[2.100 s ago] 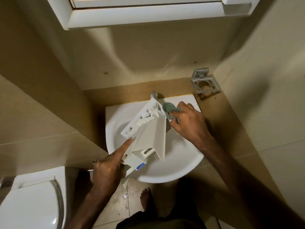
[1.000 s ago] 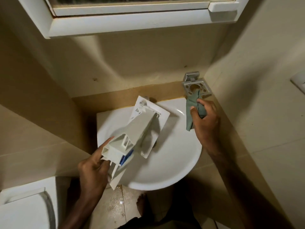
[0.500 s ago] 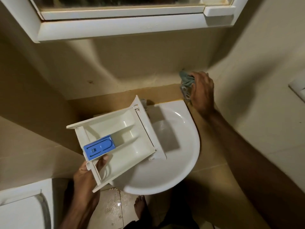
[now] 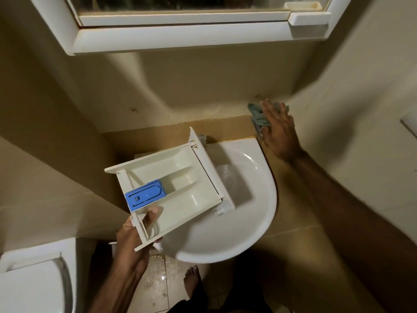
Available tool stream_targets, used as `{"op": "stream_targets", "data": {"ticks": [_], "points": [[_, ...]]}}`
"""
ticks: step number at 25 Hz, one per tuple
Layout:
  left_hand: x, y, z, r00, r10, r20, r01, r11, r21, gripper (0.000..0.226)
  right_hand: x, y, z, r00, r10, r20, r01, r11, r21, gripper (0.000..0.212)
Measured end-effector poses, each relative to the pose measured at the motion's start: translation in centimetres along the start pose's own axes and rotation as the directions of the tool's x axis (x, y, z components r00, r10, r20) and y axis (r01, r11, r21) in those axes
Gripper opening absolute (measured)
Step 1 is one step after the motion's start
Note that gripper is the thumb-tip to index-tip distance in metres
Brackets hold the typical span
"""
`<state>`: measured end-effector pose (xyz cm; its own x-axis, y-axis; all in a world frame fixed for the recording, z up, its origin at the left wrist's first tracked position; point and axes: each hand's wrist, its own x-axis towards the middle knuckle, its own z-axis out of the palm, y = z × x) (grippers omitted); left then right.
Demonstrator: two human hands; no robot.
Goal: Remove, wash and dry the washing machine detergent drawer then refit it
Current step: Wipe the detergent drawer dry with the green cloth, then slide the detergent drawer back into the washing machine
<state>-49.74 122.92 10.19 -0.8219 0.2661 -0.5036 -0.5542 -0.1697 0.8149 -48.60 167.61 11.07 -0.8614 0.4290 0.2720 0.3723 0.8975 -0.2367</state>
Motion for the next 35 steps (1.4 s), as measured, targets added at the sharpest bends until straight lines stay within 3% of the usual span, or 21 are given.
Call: {"op": "stream_targets", "data": {"ticks": [3, 5, 7, 8, 10, 11, 14, 15, 18, 21, 25, 27, 30, 35], "points": [[0.0, -0.2, -0.7, 1.0, 0.013, 0.008, -0.013, 1.0, -0.001, 0.025, -1.0, -1.3, -2.1, 0.996, 0.084, -0.022, -0.082, 0.994, 0.078, 0.08], [-0.3, -0.4, -1.1, 1.0, -0.018, 0.023, 0.019, 0.999, -0.04, 0.027, -3.1, -4.4, -2.6, 0.984, 0.178, 0.003, -0.17, 0.934, 0.315, 0.06], [-0.9, -0.4, -1.2, 1.0, -0.026, 0.015, 0.027, 0.999, -0.039, 0.031, -6.4, -8.8, -3.2, 0.949, 0.26, 0.176, -0.313, 0.726, 0.612, 0.036], [-1.3, -0.2, -1.3, 0.999, -0.032, 0.018, 0.033, 0.998, -0.052, 0.032, -8.2, -11.2, -3.7, 0.911, 0.256, 0.323, -0.411, 0.61, 0.677, 0.033], [-2.0, -0.2, -1.7, 0.999, -0.047, 0.027, 0.049, 0.998, -0.047, 0.035, -11.2, -15.1, -4.7, 0.77, 0.141, 0.622, -0.608, 0.46, 0.647, 0.051], [-2.3, -0.4, -2.0, 0.998, -0.051, 0.037, 0.052, 0.997, -0.051, 0.04, -12.4, -16.1, -4.9, 0.705, 0.076, 0.705, -0.666, 0.413, 0.621, 0.059], [-4.2, -0.8, -2.6, 0.997, -0.052, 0.057, 0.054, 0.998, -0.028, 0.067, -14.6, -17.2, -5.1, 0.648, -0.017, 0.762, -0.728, 0.279, 0.626, 0.062], [-5.1, -1.1, -2.9, 0.999, -0.023, 0.03, 0.023, 1.0, -0.006, 0.062, -15.2, -17.7, -5.7, 0.636, -0.038, 0.771, -0.741, 0.251, 0.623, 0.062], [-8.1, -1.6, -2.8, 0.998, 0.017, -0.055, -0.014, 0.998, 0.058, 0.031, -16.4, -18.3, -6.9, 0.649, -0.098, 0.755, -0.702, 0.306, 0.643, 0.058], [-10.9, -2.4, -3.5, 0.993, 0.061, -0.096, -0.056, 0.997, 0.054, 0.028, -17.5, -19.2, -7.1, 0.66, -0.141, 0.738, -0.645, 0.396, 0.654, 0.051], [-13.3, -3.7, -7.0, 0.998, 0.043, -0.036, -0.049, 0.982, -0.181, 0.035, -19.6, -21.1, -5.3, 0.659, -0.142, 0.739, -0.639, 0.412, 0.65, 0.044], [-14.8, -4.5, -9.5, 0.985, -0.037, -0.169, -0.021, 0.944, -0.331, 0.019, -20.8, -22.8, -4.4, 0.649, -0.17, 0.741, -0.644, 0.396, 0.655, 0.039], [-18.5, -5.6, -13.2, 0.924, -0.112, -0.366, -0.108, 0.841, -0.53, 0.025, -22.5, -26.3, -3.3, 0.622, -0.236, 0.747, -0.632, 0.413, 0.656, 0.034], [-25.0, -10.5, -17.9, 0.77, -0.147, -0.621, -0.245, 0.831, -0.5, 0.029, -26.4, -34.2, -1.5, 0.503, -0.358, 0.787, -0.67, 0.414, 0.617, 0.03]]}}
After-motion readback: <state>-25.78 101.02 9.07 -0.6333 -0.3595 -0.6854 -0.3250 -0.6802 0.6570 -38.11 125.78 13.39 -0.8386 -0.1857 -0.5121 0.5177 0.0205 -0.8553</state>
